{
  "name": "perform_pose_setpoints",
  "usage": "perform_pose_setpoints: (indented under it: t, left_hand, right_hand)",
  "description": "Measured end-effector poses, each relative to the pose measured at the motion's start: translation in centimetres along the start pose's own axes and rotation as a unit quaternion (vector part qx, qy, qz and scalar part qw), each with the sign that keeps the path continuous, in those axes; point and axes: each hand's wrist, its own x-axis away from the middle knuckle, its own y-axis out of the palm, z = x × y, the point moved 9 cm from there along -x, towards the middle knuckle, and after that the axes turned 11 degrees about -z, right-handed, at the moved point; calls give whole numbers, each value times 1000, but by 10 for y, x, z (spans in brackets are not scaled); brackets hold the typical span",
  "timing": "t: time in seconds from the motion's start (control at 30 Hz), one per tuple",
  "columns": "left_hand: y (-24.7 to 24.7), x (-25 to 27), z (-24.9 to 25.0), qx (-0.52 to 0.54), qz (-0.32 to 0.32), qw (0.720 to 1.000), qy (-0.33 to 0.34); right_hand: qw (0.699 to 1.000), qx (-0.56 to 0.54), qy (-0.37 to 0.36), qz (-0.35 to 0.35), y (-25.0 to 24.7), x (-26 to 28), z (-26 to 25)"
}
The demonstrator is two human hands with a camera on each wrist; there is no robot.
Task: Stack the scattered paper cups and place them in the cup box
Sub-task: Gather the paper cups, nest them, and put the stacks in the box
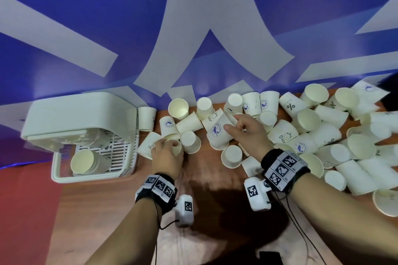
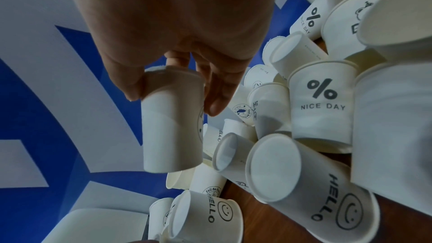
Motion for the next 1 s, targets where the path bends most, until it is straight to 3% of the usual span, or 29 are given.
perform_pose_setpoints:
  t: [0.37, 0.57, 1.0]
  left_hand:
    - [-62, 44, 0, 172, 59, 981, 60]
    - [-99, 63, -11, 173, 74, 979, 79]
    - [-163, 103, -102, 221, 130, 965, 51]
  right_hand:
    - [999, -14, -8, -39, 28, 15, -48]
    - [994, 19, -40, -98, 63, 23, -85]
    - [980, 81, -73, -164, 171, 32, -126]
